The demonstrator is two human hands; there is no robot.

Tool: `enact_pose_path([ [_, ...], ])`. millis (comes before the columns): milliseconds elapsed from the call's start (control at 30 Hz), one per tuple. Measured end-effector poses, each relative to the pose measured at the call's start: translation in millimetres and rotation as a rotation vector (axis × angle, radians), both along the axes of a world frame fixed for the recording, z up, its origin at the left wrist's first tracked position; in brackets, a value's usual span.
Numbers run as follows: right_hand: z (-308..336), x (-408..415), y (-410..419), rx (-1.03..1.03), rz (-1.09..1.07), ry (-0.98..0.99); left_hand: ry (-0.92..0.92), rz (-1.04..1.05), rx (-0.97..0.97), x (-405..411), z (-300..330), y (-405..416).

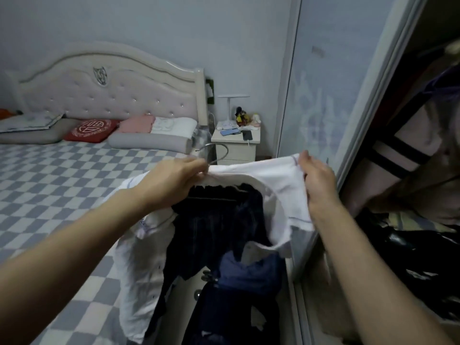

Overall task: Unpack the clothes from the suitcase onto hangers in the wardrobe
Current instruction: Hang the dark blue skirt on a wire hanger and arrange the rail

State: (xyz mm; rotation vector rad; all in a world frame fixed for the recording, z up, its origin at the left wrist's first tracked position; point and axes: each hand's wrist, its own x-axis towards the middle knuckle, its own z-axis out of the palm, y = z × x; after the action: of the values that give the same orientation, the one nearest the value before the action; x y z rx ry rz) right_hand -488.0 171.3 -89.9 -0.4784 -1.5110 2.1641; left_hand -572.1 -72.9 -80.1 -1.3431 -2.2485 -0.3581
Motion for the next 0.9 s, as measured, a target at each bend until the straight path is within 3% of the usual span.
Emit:
enact_pose_path([
  [100, 21, -18, 21, 0.298, -0.012, -0.120, 0.074, -0.089, -0.086, 7, -2, 4],
  [233, -6, -22, 33, 0.686, 0.111, -0.364, 0.117, -0.110, -0.016, 8, 0, 9],
  [400, -53, 19, 18, 0.405, 0.414, -0.448, 0.110, -0.080, 0.046, 7, 5, 10],
  [600, -120, 50, -19, -0.095, 0.132, -0.349, 0.150, -0.146, 0.060, 12, 24, 8],
  [800, -130, 44, -33, 0.103, 0.226, -0.407, 0.152, -0.130, 0.007, 11, 31, -4],
  [900, -114, 25, -23, 0.200, 0.109, -0.280, 0.153, -0.123, -0.031, 10, 32, -10],
])
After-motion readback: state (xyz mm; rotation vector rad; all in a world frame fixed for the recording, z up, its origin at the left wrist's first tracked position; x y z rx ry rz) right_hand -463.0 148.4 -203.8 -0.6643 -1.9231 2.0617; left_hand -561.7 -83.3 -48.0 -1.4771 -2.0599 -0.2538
